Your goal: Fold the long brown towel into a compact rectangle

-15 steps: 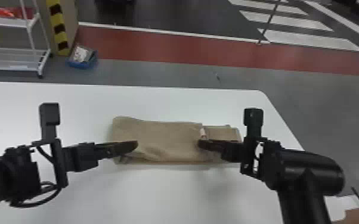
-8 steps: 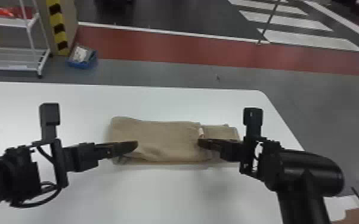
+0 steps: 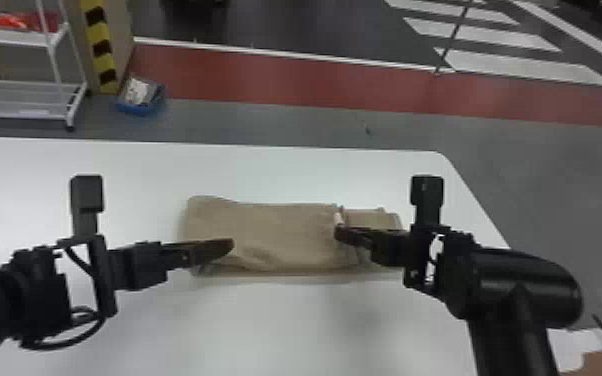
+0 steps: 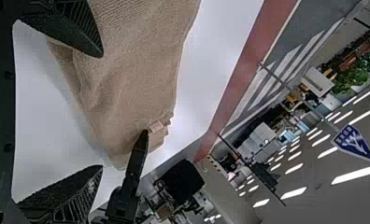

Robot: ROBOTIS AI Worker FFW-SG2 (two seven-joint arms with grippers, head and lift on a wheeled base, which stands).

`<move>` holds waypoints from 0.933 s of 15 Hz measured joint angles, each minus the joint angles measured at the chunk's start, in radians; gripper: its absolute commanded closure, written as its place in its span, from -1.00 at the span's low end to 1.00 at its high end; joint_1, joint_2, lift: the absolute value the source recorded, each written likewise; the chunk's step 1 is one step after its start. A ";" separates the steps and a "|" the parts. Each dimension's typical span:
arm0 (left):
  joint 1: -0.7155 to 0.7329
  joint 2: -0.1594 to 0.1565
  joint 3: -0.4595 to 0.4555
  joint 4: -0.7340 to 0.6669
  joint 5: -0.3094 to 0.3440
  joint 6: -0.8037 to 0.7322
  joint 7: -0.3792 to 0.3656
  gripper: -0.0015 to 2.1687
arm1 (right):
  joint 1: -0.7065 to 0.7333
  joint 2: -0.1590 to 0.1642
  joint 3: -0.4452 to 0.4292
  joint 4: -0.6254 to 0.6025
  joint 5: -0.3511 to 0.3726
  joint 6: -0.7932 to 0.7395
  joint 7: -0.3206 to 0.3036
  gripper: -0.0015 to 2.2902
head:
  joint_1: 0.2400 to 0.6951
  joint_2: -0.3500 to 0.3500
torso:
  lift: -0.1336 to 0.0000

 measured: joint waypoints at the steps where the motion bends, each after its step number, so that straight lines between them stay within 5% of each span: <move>1: 0.000 0.000 0.000 0.000 0.001 0.007 0.000 -0.97 | 0.000 0.000 0.002 -0.004 0.002 0.000 0.000 -0.28 | 1.00 -0.67 | -0.84; 2: -0.001 -0.001 0.001 0.000 0.001 0.014 0.000 -0.97 | 0.000 0.000 0.005 -0.006 0.004 0.000 0.001 -0.28 | 1.00 -0.67 | -0.84; 4: 0.000 0.000 0.001 -0.004 0.001 0.019 -0.001 -0.97 | -0.004 0.000 0.011 -0.007 0.007 0.001 0.005 0.12 | 1.00 -0.66 | -0.84; 8: 0.015 0.000 0.009 -0.015 0.002 0.020 -0.004 -0.97 | -0.014 0.007 0.018 -0.009 -0.004 0.003 0.019 0.14 | 1.00 -0.63 | -0.84; 14: 0.037 0.001 0.028 -0.058 0.003 0.028 -0.002 -0.96 | -0.028 0.065 0.014 -0.115 -0.075 0.021 0.018 0.14 | 1.00 -0.49 | -0.84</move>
